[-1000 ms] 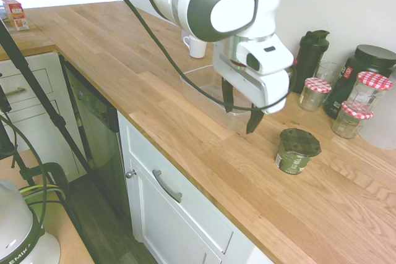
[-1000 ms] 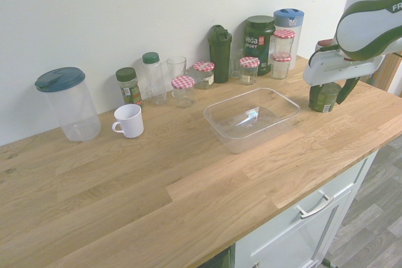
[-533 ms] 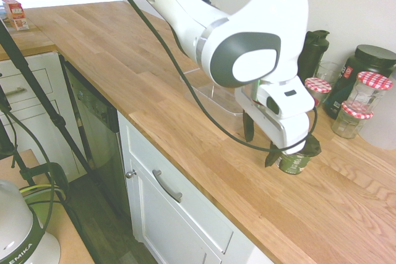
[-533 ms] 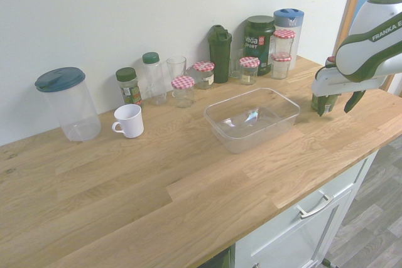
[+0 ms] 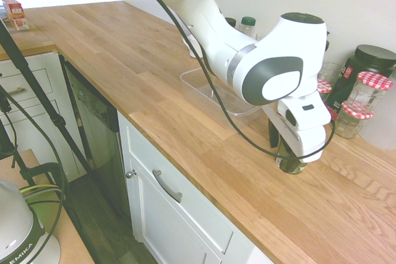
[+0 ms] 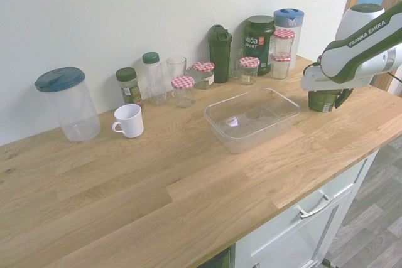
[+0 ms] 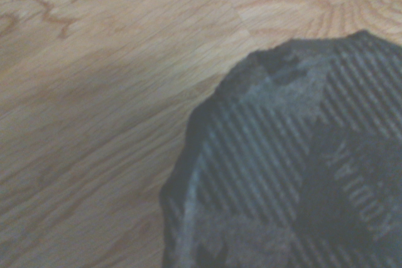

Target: Put the cereal into the container

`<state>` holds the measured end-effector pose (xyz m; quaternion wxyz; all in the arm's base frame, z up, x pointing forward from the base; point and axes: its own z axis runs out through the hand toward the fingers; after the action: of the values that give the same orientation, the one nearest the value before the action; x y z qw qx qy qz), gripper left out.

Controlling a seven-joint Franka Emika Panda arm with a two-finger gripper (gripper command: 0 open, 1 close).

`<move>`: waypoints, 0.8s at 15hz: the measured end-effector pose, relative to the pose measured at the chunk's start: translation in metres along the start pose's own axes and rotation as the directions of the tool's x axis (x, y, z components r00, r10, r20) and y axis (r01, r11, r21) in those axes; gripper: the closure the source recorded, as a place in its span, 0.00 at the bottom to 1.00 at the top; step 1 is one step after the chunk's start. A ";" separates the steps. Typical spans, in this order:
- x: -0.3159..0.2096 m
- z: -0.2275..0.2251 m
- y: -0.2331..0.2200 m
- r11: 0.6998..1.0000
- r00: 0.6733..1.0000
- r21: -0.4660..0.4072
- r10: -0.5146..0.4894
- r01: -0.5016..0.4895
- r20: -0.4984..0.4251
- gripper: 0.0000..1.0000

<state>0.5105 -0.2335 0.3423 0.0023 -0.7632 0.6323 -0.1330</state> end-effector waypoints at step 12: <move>0.022 0.003 -0.017 0.999 0.999 0.015 0.048 -0.048 -0.023 1.00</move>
<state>0.5313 -0.2515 0.3472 0.0038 -0.7462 0.6494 -0.1464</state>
